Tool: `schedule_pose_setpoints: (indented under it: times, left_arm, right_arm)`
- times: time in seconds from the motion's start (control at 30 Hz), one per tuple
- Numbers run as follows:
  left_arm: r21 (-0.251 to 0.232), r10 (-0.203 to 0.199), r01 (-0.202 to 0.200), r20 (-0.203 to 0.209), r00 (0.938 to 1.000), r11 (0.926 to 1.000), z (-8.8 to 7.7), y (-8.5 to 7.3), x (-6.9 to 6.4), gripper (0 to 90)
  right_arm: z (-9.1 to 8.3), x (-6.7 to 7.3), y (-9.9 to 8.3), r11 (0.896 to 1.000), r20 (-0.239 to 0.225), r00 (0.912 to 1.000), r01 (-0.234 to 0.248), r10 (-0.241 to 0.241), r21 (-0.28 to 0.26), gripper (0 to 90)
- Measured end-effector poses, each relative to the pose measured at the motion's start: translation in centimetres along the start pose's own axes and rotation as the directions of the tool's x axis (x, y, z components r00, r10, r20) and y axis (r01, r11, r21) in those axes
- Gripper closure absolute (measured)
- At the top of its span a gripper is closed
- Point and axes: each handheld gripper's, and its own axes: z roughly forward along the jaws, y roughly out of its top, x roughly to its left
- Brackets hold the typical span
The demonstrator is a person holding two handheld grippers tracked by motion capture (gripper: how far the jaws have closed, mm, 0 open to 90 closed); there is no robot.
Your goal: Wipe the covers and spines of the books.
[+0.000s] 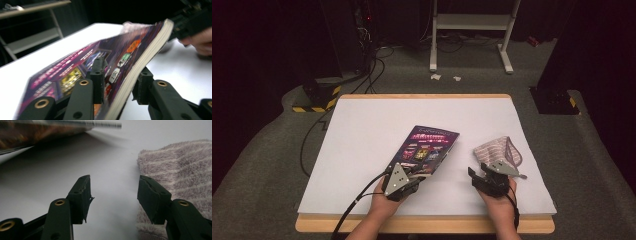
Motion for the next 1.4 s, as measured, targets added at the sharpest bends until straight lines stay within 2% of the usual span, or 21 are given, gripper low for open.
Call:
schedule_pose_setpoints:
  times: [0.07,0.17,0.3,0.37,0.57,0.7,0.73,0.77,0.8,0.83,0.93,0.97,1.1,1.2,1.33,1.37,1.4]
  left_arm:
    - [0.016,0.004,-0.004,0.022,0.9997,0.9999,0.3,-0.1,-0.3,64.1]
    - [0.029,0.003,-0.004,0.03,0.9995,0.9996,0.5,-0.2,-0.6,60.5]
    - [0.039,-0.037,0.035,0.056,0.9978,0.9986,0.4,-0.1,-0.5,53.3]
    - [0.045,-0.052,0.049,0.077,0.9957,0.9978,0.4,-0.1,-0.4,46.6]
    - [0.085,-0.055,0.045,0.114,0.9919,0.9953,0.4,-0.3,-0.9,37.3]
    - [0.074,-0.072,0.06,0.165,0.9837,0.9954,0.4,-0.3,-1.3,33.6]
    - [0.059,-0.084,0.075,0.174,0.9811,0.9954,0.3,-0.3,-1.3,32.6]
    - [0.025,-0.114,0.111,0.196,0.974,0.9935,0.0,-0.2,-1.1,32.5]
    - [0.011,-0.128,0.128,0.198,0.9719,0.9917,-0.2,-0.1,-1.0,32.8]
    - [-0.003,-0.145,0.148,0.185,0.972,0.989,-0.3,0.0,-0.7,33.0]
    - [-0.005,-0.196,0.199,0.147,0.9695,0.98,-0.5,-0.1,0.5,35.8]
    - [0.0,-0.203,0.205,0.126,0.971,0.9788,-0.5,-0.3,0.9,37.1]
    - [0.021,-0.236,0.235,0.056,0.9702,0.9717,-0.9,-1.3,2.5,39.3]
    - [0.033,-0.242,0.242,0.013,0.9701,0.9698,-1.5,-2.1,3.6,38.5]
    - [0.1,-0.263,0.267,-0.049,0.9635,0.9586,-2.3,-3.2,5.0,37.8]
    - [0.13,-0.275,0.282,-0.067,0.9591,0.9506,-2.5,-3.5,5.3,37.8]
    - [0.148,-0.281,0.289,-0.073,0.957,0.9458,-2.7,-3.7,5.5,37.7]
  right_arm:
    - [0.0,0.0,0.0,1.0,-0.002,1.0,-0.002,0.002,-0.001,44.2]
    - [0.0,0.0,0.0,1.0,-0.004,1.0,-0.003,0.003,0.0,44.2]
    - [0.0,0.0,0.0,1.0,-0.006,1.0,-0.006,0.006,0.002,44.2]
    - [0.1,0.0,0.0,1.0,-0.007,0.9999,-0.008,0.008,0.002,44.1]
    - [0.2,0.0,0.0,1.0,-0.01,0.9999,-0.01,0.01,0.008,44.1]
    - [0.2,0.1,0.0,1.0,-0.012,0.9999,-0.01,0.01,0.008,44.1]
    - [0.2,0.1,0.0,1.0,-0.013,0.9998,-0.013,0.014,0.009,44.1]
    - [0.2,0.1,0.0,1.0,-0.012,0.9998,-0.013,0.013,0.009,44.1]
    - [0.3,0.1,0.0,1.0,-0.012,0.9998,-0.013,0.013,0.009,44.1]
    - [0.3,0.1,0.0,1.0,-0.013,0.9998,-0.013,0.014,0.009,44.1]
    - [0.3,0.2,0.0,1.0,-0.015,0.9999,-0.007,0.007,0.01,44.0]
    - [0.3,0.2,0.0,1.0,-0.016,0.9999,-0.003,0.003,0.009,43.9]
    - [0.3,0.5,0.1,1.0,-0.017,0.9998,0.009,-0.009,0.011,43.6]
    - [0.4,0.9,0.1,1.0,-0.024,0.9995,0.02,-0.02,0.013,43.1]
    - [0.6,1.4,0.2,0.999,-0.036,0.9989,0.031,-0.03,0.018,42.8]
    - [0.7,1.6,0.2,0.999,-0.039,0.9988,0.03,-0.029,0.02,42.7]
    - [0.9,1.9,0.3,0.999,-0.046,0.9983,0.037,-0.036,0.023,42.5]
